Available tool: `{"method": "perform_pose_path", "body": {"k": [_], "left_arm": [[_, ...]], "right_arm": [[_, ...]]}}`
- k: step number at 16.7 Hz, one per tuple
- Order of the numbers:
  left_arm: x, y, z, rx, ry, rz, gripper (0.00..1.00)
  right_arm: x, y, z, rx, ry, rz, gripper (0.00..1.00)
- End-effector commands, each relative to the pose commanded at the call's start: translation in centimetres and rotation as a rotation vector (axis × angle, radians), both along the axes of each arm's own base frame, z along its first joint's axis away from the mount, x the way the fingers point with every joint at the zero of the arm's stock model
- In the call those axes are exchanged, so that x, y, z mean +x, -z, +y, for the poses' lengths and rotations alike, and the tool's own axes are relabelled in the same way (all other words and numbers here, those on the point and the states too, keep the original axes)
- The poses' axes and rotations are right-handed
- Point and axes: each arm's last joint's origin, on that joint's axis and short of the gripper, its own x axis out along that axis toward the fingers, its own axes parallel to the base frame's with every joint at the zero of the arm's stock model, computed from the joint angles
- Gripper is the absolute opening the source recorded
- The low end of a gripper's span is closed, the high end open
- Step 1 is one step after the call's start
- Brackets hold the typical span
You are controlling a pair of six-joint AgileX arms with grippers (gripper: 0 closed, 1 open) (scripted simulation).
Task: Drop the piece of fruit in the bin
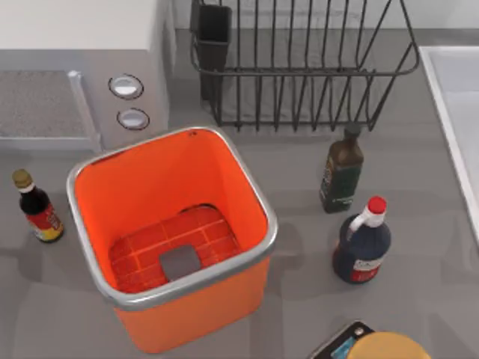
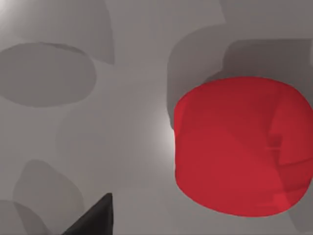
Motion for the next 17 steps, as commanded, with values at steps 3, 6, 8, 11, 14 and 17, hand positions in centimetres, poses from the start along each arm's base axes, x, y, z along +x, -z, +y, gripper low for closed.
{"method": "perform_pose_path", "body": {"k": [3,6,8,11,14,17], "left_arm": [[-0.4,0.5,-0.1,0.000,-0.005,0.003,1.00],[-0.8,2.0,-0.1,0.002,-0.005,0.003,1.00],[-0.8,3.6,0.2,0.002,-0.006,0.004,1.00],[-0.5,6.1,0.4,-0.001,-0.006,0.008,1.00],[-0.1,7.0,0.3,-0.001,-0.004,0.002,1.00],[-0.1,7.0,0.3,-0.001,-0.004,0.002,1.00]], "right_arm": [[0.0,0.0,0.0,0.000,0.000,0.000,1.00],[0.0,0.0,0.0,0.000,0.000,0.000,1.00],[0.0,0.0,0.0,0.000,0.000,0.000,1.00],[0.0,0.0,0.0,0.000,0.000,0.000,1.00],[0.0,0.0,0.0,0.000,0.000,0.000,1.00],[0.0,0.0,0.0,0.000,0.000,0.000,1.00]]}}
